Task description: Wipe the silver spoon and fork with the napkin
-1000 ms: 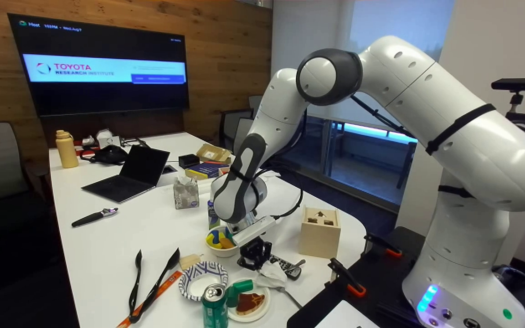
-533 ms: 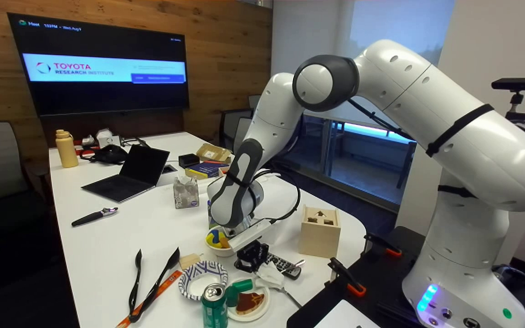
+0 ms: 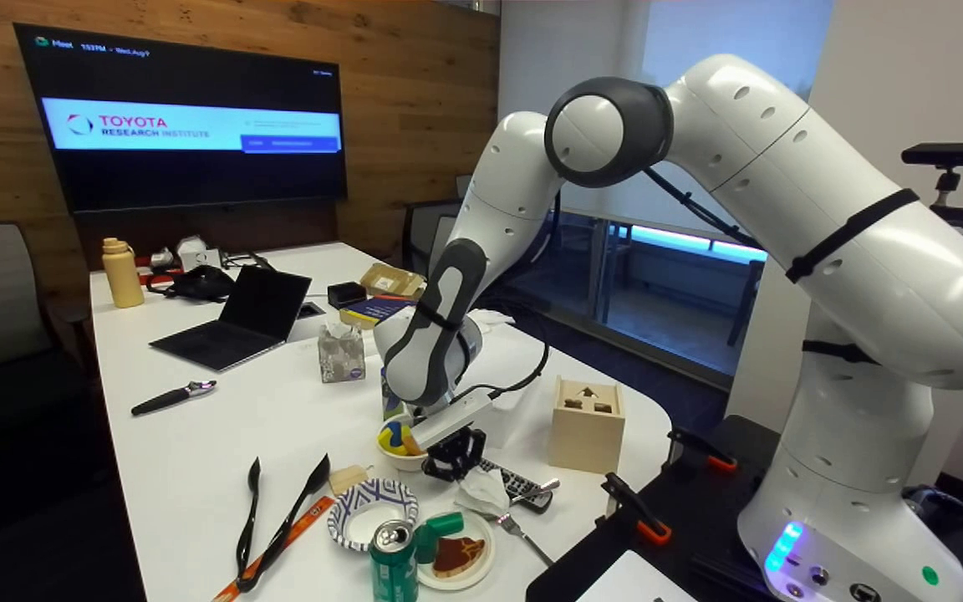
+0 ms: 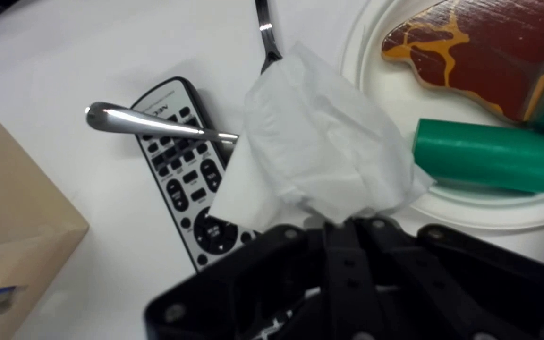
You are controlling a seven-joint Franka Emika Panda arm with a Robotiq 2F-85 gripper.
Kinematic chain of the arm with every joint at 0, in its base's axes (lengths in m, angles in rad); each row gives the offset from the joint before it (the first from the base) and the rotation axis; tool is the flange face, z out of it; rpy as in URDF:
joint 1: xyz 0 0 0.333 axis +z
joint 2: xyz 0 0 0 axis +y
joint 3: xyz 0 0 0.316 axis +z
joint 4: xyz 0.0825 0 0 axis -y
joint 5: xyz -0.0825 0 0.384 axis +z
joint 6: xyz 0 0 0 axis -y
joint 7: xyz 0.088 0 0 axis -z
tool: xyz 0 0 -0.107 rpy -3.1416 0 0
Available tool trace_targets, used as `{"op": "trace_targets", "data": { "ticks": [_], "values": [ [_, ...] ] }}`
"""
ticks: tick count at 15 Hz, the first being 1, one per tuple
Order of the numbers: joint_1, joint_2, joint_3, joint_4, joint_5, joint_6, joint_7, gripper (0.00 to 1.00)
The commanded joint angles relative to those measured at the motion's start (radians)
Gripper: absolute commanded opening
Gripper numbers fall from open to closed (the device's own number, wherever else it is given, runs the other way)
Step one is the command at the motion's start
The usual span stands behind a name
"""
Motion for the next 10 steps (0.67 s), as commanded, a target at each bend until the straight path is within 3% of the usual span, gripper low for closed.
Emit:
{"op": "trace_targets", "data": {
  "ticks": [1, 5, 10],
  "values": [
    [0.021, -0.14, -0.011, -0.117, -0.039, -0.009, 0.041, 0.0],
    [0.015, -0.25, 0.009, -0.183, -0.067, 0.012, 0.019, 0.0],
    [0.004, -0.251, 0.079, -0.103, -0.122, 0.094, -0.067, 0.0]
  ]
}}
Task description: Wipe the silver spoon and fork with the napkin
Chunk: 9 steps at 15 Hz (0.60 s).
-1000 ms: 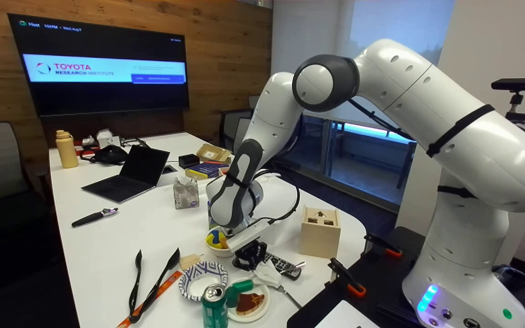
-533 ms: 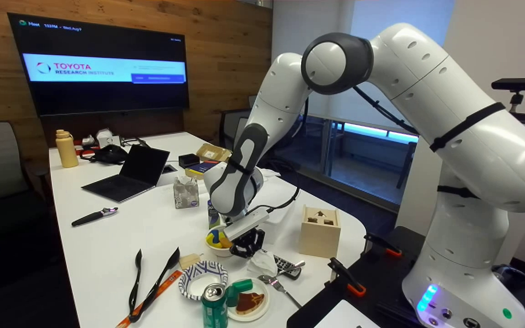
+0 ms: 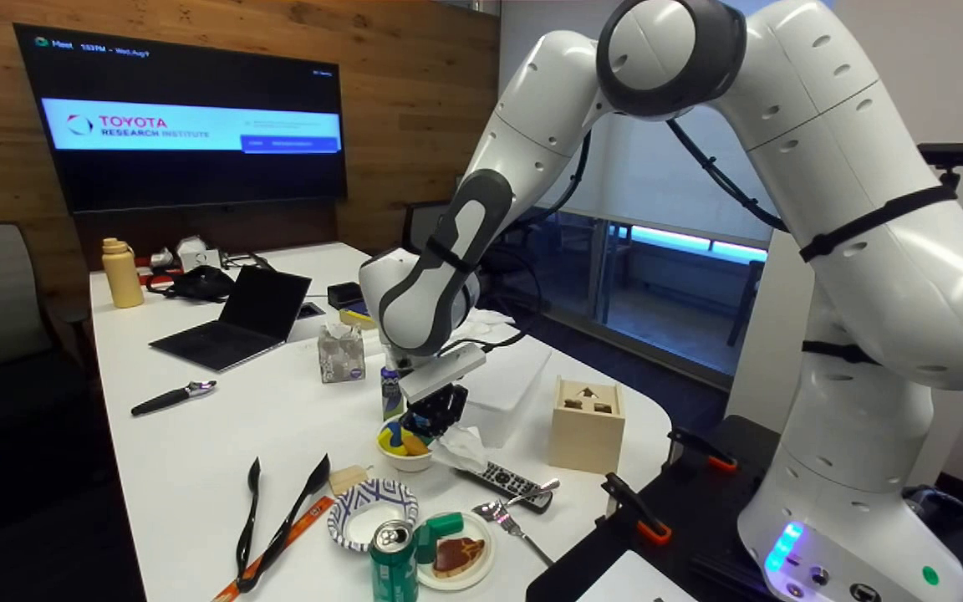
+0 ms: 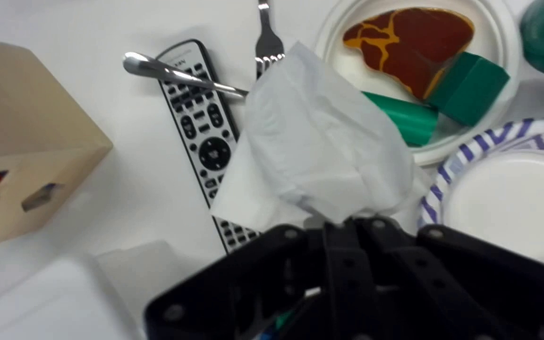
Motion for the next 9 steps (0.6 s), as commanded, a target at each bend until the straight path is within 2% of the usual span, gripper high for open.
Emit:
{"op": "trace_targets", "data": {
  "ticks": [1, 9],
  "values": [
    [-0.003, 0.018, 0.056, 0.052, -0.029, 0.094, -0.083, 0.0],
    [0.096, 0.276, 0.141, 0.356, -0.005, 0.309, -0.22, 0.0]
  ]
}}
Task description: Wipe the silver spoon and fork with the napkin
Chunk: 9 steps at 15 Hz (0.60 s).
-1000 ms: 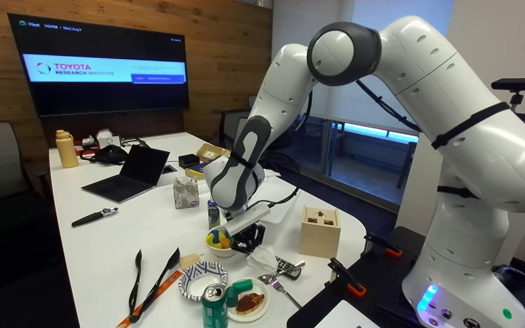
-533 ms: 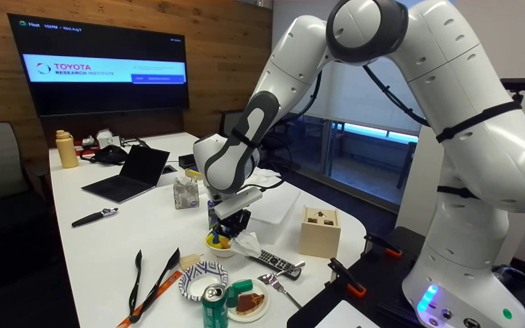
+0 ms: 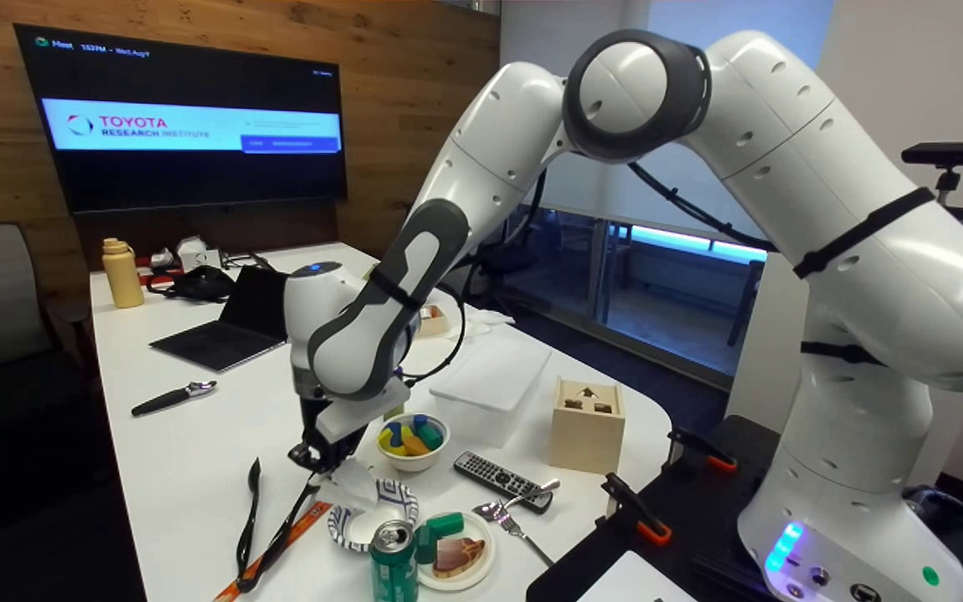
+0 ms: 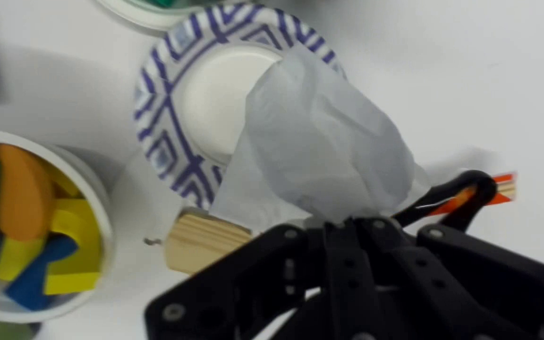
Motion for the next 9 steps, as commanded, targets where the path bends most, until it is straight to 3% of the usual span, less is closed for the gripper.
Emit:
{"op": "trace_targets", "data": {
  "ticks": [1, 5, 6, 7, 9],
  "values": [
    [0.03, 0.128, 0.03, 0.145, 0.027, 0.08, -0.077, 0.0],
    [0.042, 0.195, 0.053, 0.199, 0.09, 0.046, -0.084, 0.0],
    [0.05, 0.2, 0.041, 0.198, 0.103, 0.041, -0.066, 0.27],
    [0.05, 0.205, 0.038, 0.198, 0.113, 0.041, -0.066, 0.28],
    [0.038, 0.225, 0.046, 0.216, 0.124, 0.049, -0.096, 0.41]
  ]
}}
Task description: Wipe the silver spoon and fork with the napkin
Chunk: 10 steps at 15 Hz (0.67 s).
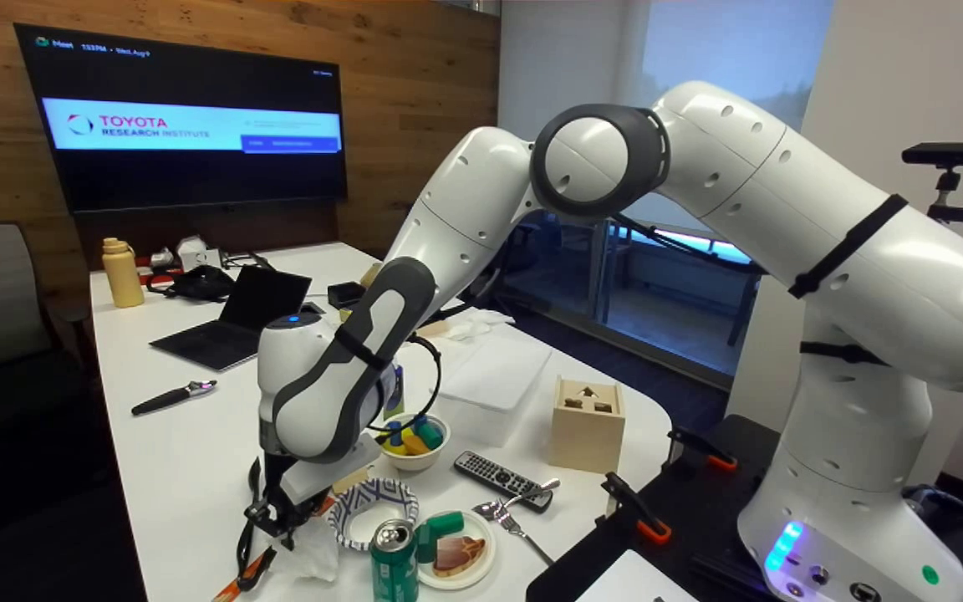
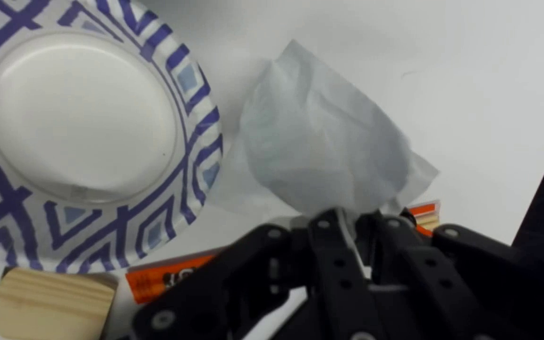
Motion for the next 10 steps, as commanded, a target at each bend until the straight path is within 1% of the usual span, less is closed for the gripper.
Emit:
{"op": "trace_targets", "data": {
  "ticks": [1, 3, 4, 7, 8, 10],
  "values": [
    [-0.011, 0.03, 0.003, 0.054, 0.032, -0.026, -0.047, 0.5],
    [-0.03, 0.044, 0.022, 0.085, 0.029, -0.048, -0.093, 0.63],
    [-0.036, 0.046, 0.025, 0.099, 0.024, -0.063, -0.117, 0.72],
    [-0.032, 0.005, 0.011, 0.096, 0.008, -0.095, -0.151, 0.94],
    [-0.026, -0.012, 0.003, 0.096, 0.003, -0.12, -0.154, 0.99],
    [-0.017, -0.057, -0.008, 0.077, -0.003, -0.163, -0.142, 1.0]
  ]
}}
